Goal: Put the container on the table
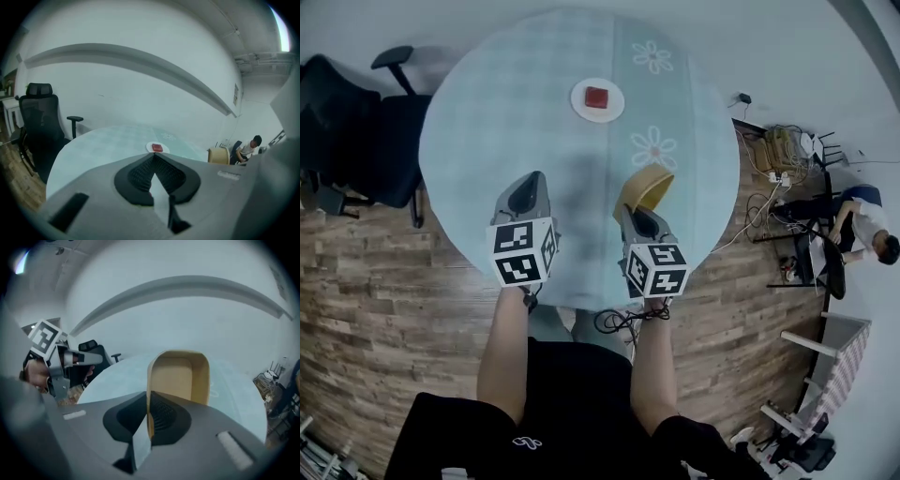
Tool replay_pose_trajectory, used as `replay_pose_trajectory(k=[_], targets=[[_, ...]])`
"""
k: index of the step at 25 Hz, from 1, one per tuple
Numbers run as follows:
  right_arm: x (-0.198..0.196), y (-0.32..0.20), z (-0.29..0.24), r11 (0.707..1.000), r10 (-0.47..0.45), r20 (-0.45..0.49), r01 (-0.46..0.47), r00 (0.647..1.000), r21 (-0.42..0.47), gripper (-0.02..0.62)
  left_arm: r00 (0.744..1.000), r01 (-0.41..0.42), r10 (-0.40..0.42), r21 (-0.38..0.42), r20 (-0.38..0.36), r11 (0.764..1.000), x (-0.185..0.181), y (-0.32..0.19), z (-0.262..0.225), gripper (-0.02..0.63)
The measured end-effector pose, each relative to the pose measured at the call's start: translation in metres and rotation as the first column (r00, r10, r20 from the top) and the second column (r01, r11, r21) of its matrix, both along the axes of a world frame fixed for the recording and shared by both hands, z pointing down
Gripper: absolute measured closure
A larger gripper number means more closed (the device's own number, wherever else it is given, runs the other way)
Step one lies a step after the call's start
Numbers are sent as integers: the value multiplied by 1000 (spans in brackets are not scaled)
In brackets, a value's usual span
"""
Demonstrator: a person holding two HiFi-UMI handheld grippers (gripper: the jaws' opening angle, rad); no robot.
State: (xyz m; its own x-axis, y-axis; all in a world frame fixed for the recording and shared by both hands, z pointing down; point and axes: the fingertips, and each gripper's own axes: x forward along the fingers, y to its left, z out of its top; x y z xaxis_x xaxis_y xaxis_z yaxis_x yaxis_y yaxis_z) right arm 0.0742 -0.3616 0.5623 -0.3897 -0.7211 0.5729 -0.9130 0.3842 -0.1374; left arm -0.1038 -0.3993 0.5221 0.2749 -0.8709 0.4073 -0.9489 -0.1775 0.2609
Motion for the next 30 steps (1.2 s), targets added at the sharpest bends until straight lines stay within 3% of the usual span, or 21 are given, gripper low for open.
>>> replay_pose_trajectory(k=[4,8,13,16,19,21,23,24,27,30], targets=[[-11,-23,49,984,-111,-37,104,993,-147,571,999,54,-54,-65,3,996,-10,-5,28,604],[-44,-53,75,941,-292,-125,261,948,-215,572,993,118,-117,-106,13,987,-28,-11,45,606],[-65,-73,111,905,-369,-187,307,910,-295,568,990,138,-137,-118,16,983,-27,-8,49,604],[-72,-80,109,907,-374,-191,315,907,-277,464,990,138,-135,-94,36,986,-29,-14,37,604],[-72,-88,69,943,-308,-111,287,945,-170,469,989,145,-142,-66,43,987,-33,-20,22,604],[-62,-98,23,972,-233,-26,231,972,-47,490,990,138,-137,-33,36,990,-29,-25,5,604],[-44,-107,-30,983,-162,61,156,985,97,529,993,116,-116,16,35,993,-18,-32,-19,604],[-32,-110,-57,979,-133,107,114,985,167,573,994,100,-102,46,36,994,-11,-36,-34,604],[4,-108,-129,945,-72,246,-13,966,328,584,996,32,-43,142,75,989,18,-44,-81,604],[43,-103,-187,895,-37,423,-158,905,417,584,980,-68,15,263,198,962,48,-45,-131,604]])
